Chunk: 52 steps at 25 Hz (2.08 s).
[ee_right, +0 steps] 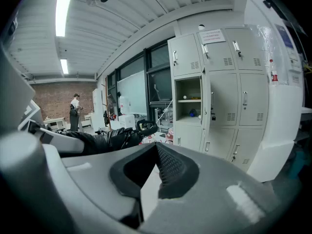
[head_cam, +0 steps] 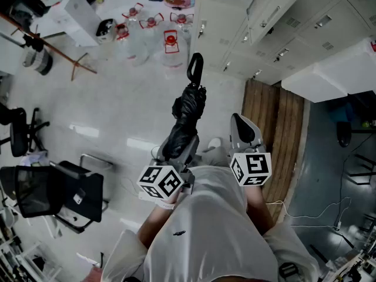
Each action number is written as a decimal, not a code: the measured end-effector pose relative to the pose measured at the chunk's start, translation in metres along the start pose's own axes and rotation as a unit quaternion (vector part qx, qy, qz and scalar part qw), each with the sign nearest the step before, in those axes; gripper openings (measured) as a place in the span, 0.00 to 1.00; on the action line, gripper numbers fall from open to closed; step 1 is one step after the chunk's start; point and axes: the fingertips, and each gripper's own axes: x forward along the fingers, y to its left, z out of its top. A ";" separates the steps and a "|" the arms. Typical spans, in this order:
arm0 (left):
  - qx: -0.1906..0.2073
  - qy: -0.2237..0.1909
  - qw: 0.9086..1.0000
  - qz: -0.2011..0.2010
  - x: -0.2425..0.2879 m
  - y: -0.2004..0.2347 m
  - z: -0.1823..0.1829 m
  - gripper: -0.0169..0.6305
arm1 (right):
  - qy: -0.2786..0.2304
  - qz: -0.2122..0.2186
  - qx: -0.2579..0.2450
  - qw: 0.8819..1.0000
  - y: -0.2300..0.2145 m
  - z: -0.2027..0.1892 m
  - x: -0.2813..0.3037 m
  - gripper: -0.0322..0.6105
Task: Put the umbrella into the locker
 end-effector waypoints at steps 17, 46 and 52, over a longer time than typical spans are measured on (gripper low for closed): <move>0.016 0.025 0.999 0.021 -0.079 -0.089 -0.106 0.50 | -0.036 0.044 0.024 0.998 0.005 -0.033 -0.150 0.05; 0.010 0.055 0.997 -0.045 -0.056 -0.050 -0.049 0.51 | -0.032 -0.036 0.068 0.997 0.021 -0.028 -0.079 0.05; -0.011 0.051 0.997 -0.048 -0.063 -0.030 -0.033 0.51 | -0.017 -0.026 0.058 0.998 0.051 -0.024 -0.057 0.05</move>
